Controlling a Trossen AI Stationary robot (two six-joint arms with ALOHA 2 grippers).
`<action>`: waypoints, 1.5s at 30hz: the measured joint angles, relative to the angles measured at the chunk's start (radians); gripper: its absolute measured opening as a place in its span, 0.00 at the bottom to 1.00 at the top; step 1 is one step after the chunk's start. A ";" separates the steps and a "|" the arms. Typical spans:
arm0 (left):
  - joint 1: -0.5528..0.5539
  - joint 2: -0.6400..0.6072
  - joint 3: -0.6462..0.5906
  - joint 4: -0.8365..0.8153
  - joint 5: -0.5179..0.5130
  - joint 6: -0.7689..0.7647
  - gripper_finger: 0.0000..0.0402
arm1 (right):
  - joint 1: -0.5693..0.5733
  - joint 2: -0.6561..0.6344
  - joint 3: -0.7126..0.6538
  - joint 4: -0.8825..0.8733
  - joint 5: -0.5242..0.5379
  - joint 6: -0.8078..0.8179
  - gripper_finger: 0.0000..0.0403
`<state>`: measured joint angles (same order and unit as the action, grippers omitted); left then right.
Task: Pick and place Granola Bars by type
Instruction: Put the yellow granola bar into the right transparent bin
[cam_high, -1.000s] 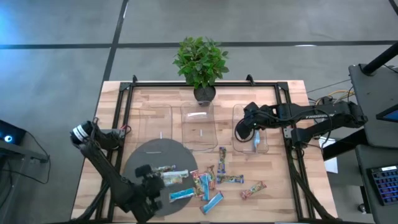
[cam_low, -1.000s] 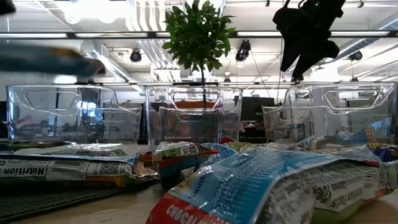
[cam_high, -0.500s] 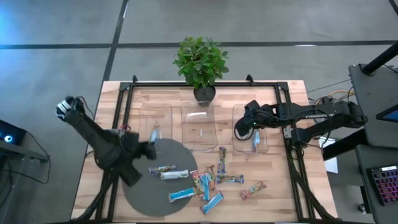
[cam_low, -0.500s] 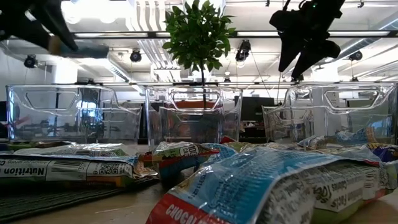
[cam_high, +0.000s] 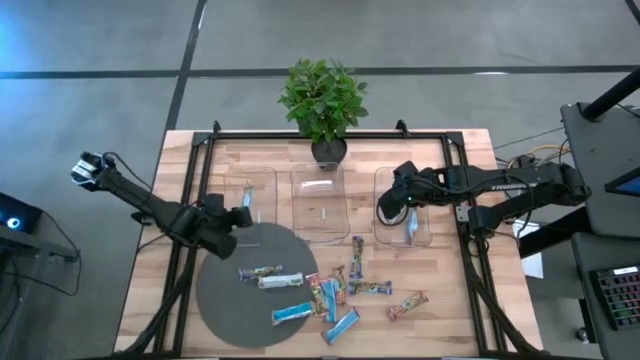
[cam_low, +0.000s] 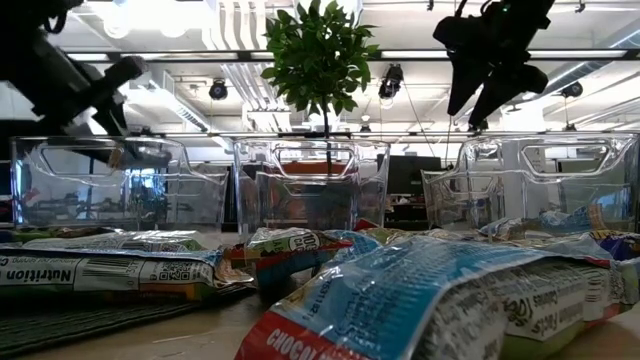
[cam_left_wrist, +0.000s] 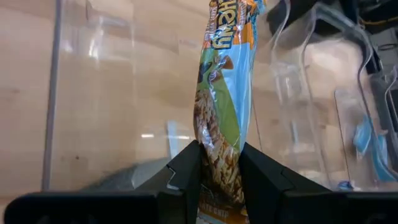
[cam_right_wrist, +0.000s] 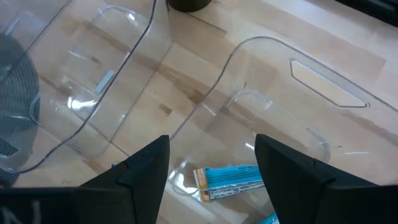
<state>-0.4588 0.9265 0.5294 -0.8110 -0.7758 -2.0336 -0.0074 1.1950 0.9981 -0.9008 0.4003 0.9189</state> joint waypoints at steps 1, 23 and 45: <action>0.008 -0.004 -0.014 0.034 0.012 0.006 0.20 | 0.000 0.000 0.000 0.000 0.006 -0.003 0.56; 0.018 -0.037 0.017 0.278 -0.097 0.332 0.20 | -0.006 0.000 0.000 0.000 0.049 -0.009 0.56; 0.126 0.263 0.336 0.517 0.224 1.541 0.20 | -0.007 0.047 -0.001 0.476 -0.495 0.019 0.56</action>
<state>-0.3330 1.1893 0.8653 -0.2942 -0.5518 -0.4927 -0.0148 1.2418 0.9970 -0.4245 -0.0946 0.9376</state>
